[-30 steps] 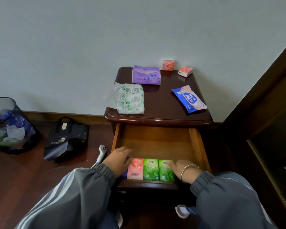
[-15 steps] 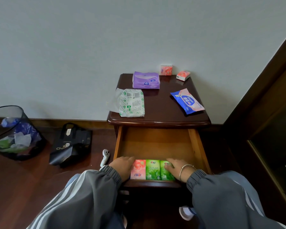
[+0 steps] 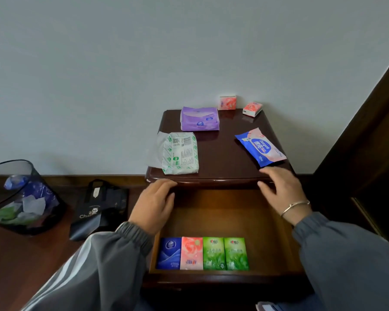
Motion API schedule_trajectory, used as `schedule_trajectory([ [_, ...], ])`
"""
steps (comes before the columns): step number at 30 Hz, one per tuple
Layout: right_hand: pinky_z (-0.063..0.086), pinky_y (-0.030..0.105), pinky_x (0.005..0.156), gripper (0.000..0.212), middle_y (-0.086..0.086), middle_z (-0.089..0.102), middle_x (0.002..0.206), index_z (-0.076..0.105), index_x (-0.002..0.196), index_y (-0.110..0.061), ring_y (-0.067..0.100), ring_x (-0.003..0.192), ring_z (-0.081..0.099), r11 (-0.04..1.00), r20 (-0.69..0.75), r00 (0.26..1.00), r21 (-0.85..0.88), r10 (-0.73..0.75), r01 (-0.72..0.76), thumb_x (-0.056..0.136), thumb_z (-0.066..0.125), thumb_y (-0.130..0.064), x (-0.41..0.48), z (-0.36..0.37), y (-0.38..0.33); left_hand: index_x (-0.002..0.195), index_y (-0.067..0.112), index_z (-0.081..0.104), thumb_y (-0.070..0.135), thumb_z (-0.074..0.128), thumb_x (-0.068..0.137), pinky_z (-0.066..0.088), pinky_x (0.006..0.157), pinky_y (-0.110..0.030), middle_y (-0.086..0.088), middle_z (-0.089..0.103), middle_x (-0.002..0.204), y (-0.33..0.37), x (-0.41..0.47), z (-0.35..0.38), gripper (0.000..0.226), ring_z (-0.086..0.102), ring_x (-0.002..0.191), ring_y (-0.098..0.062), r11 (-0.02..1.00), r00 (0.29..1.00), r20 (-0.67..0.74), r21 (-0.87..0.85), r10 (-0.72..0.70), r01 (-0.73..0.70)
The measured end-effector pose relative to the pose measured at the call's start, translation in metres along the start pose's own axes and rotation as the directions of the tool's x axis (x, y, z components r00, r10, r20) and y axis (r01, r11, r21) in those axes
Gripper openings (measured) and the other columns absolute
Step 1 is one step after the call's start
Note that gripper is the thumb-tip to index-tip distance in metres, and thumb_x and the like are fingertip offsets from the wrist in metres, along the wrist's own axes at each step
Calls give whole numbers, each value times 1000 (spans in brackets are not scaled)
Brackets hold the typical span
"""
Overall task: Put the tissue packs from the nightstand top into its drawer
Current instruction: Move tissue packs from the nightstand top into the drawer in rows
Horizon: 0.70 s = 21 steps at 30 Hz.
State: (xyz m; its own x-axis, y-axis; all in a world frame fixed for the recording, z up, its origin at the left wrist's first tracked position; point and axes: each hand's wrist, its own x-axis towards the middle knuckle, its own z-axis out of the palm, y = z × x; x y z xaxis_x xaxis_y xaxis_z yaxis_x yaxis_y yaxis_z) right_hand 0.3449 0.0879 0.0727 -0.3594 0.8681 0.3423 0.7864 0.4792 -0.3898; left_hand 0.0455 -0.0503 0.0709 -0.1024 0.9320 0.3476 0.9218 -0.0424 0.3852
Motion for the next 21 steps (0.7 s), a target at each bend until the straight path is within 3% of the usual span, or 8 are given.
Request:
schedule_trajectory([
  [5,29,45,110,61,9,35,150,41,139,-17,32,139,26,982,124,982,-146,141,-123,88,57,-45,81,10,33,124,8,57,13,55,93,44,95,-40,-8,57,127,-9,68,-2,31,55,113,-27,997,1000,-5,76,-29,29],
  [11,18,46,116,71,-4,6,159,11,149,-30,25,146,4,946,334,913,-294,236,-137,90,31,-63,141,44,52,130,12,51,20,50,94,38,98,-39,-4,50,133,-15,156,14,37,49,118,-26,981,1000,15,193,10,-13],
  [15,20,44,116,72,-9,4,159,8,149,-34,21,147,5,953,409,889,-289,208,-90,88,26,-67,151,55,61,132,11,50,23,50,95,37,97,-39,-6,51,132,-10,215,30,39,48,117,-28,969,998,23,236,62,-66],
  [21,28,38,113,68,-9,12,158,11,149,-35,19,145,17,953,274,950,-297,147,-62,89,29,-62,141,61,62,135,12,45,25,49,94,36,96,-40,-7,47,136,20,320,76,44,46,120,-30,954,991,83,273,105,-124],
])
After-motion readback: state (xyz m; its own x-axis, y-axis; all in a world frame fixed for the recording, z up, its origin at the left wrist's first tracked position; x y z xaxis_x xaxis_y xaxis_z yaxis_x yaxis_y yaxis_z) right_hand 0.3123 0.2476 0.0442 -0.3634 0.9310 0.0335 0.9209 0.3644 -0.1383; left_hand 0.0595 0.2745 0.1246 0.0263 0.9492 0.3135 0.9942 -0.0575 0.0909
